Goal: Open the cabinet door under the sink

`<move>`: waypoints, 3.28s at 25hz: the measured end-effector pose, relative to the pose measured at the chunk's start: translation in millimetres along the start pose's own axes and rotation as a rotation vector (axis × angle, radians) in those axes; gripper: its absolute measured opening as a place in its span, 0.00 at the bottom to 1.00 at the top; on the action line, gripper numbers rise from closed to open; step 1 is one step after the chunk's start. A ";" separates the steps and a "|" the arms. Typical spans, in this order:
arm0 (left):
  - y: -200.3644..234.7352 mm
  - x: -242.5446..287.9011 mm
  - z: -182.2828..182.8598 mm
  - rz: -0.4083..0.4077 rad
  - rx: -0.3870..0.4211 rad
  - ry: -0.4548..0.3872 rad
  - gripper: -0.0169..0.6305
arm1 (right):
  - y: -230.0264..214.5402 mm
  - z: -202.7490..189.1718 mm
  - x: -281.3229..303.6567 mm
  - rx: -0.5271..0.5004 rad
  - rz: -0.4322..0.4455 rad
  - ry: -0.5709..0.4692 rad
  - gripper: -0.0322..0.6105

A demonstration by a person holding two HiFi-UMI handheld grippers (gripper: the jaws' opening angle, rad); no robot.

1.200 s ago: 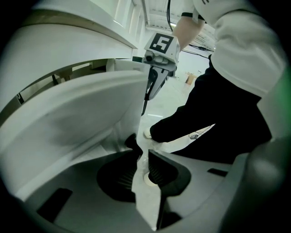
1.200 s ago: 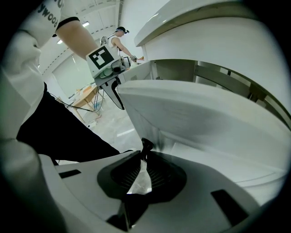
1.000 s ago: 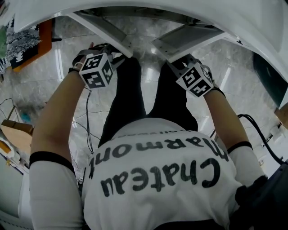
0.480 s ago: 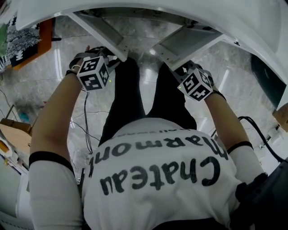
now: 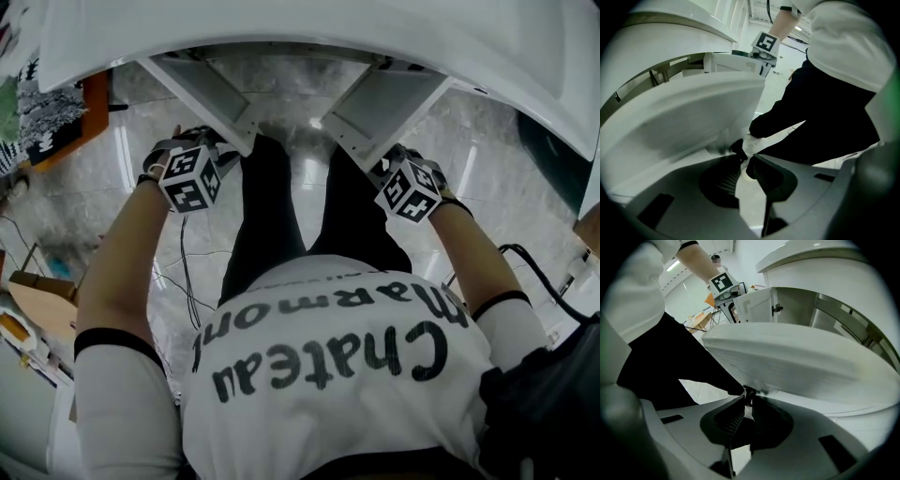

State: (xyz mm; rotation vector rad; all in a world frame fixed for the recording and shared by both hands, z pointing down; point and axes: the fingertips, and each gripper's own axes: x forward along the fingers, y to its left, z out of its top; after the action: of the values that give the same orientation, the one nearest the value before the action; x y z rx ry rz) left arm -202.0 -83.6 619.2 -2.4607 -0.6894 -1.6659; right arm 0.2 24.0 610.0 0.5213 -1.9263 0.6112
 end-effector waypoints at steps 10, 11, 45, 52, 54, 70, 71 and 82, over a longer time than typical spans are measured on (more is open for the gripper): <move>-12.2 -4.0 -15.2 -0.028 0.017 0.042 0.14 | 6.5 -20.9 -3.4 -0.043 0.017 0.075 0.12; -14.6 -5.0 -18.7 -0.036 0.018 0.049 0.14 | 7.0 -23.2 -3.7 -0.045 0.021 0.084 0.12; -43.9 -28.5 -94.4 -0.114 0.068 0.240 0.15 | 11.2 -92.0 -21.0 -0.112 0.050 0.290 0.15; -47.4 -40.6 -120.9 -0.124 0.078 0.300 0.15 | 11.1 -106.1 -26.3 -0.132 0.055 0.319 0.16; -47.5 -41.1 -123.5 -0.126 0.084 0.305 0.15 | 10.8 -106.2 -26.5 -0.139 0.060 0.317 0.16; -45.8 -62.5 -166.7 -0.159 0.213 0.380 0.15 | 2.3 -152.1 -45.0 -0.263 0.087 0.384 0.17; -45.9 -63.3 -168.4 -0.160 0.217 0.378 0.15 | 2.4 -153.5 -45.5 -0.269 0.091 0.386 0.17; -38.0 -60.2 -174.3 -0.040 0.143 0.327 0.14 | 2.2 -155.9 -44.9 -0.293 0.105 0.378 0.18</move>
State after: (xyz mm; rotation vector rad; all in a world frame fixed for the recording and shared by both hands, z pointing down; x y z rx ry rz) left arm -385.5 -124.3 628.3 -2.0253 -0.7840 -1.8984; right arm 125.0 126.5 625.6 0.1077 -1.6491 0.4456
